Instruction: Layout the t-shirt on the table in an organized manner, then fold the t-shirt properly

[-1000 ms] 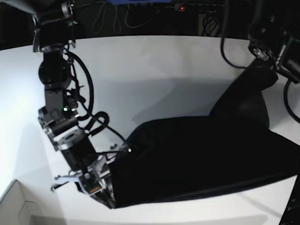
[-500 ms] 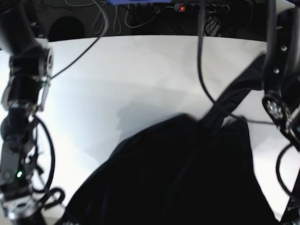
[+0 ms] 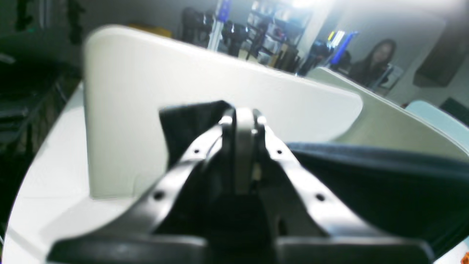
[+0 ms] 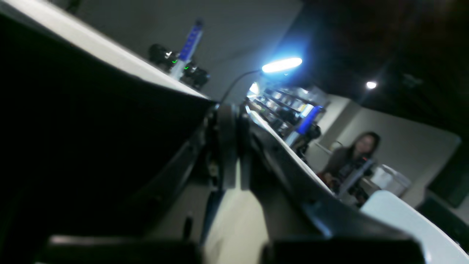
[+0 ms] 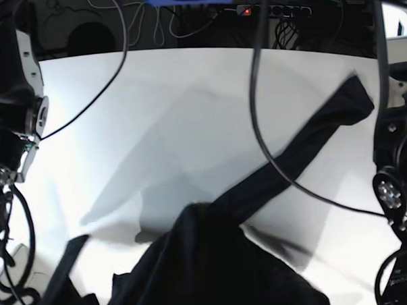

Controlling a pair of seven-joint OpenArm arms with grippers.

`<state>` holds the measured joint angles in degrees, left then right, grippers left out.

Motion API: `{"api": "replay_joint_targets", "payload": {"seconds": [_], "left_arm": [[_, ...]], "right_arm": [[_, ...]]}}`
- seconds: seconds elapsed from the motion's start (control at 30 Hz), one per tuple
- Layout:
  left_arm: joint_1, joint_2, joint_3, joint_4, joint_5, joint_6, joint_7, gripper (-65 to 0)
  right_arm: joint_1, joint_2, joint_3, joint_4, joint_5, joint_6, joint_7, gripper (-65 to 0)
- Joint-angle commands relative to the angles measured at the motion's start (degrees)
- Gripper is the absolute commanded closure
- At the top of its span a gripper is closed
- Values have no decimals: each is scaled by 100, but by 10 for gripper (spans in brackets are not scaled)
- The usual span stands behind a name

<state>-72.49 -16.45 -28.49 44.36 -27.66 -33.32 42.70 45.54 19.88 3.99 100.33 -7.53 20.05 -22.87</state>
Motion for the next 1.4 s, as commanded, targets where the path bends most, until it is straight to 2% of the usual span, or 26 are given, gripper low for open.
{"api": "replay_joint_targets", "payload": {"seconds": [0.0,0.1,0.2,0.43,0.7,0.9,1.03,1.17,1.27,1.37], "left_arm": [[-251,-92,-21,96,-52,22,-204,0],[-131,-232,-39,114,-96,-4,148,0],[546,-373,-39,580,-614,22,376,0],[2357,-645,-136,1801,-1291,22,429,0],[3957,-663,-1314,1925,-1713,5,605,0],[5020,-619,-1296,1925,-2390,-4,596,0],[5864,-329,-971,2188,-3032,13,605,0],[6585,93,-601,2663,-3111,22,543,0],[6735,401,-347,2654,-2750,22,543,0],[6726,594,-83,2549,-1959,-22,332,0]], "right_arm": [[40,74,107,142,-34,-137,50,0],[-426,74,362,608,-34,-128,-126,0],[-1147,30,581,1127,-25,-128,-170,0],[-2598,-551,915,1540,-25,-128,-99,0],[-3785,-1166,986,1514,-25,-128,577,0],[-4462,-1509,986,1514,-25,-128,982,0],[-4778,-1588,986,1505,-25,-128,1035,0],[-5015,-1623,986,1487,-25,-128,1035,0],[-5059,-1623,968,1487,-25,-128,1035,0],[-5121,-1623,968,1496,-25,-128,1035,0]]}}
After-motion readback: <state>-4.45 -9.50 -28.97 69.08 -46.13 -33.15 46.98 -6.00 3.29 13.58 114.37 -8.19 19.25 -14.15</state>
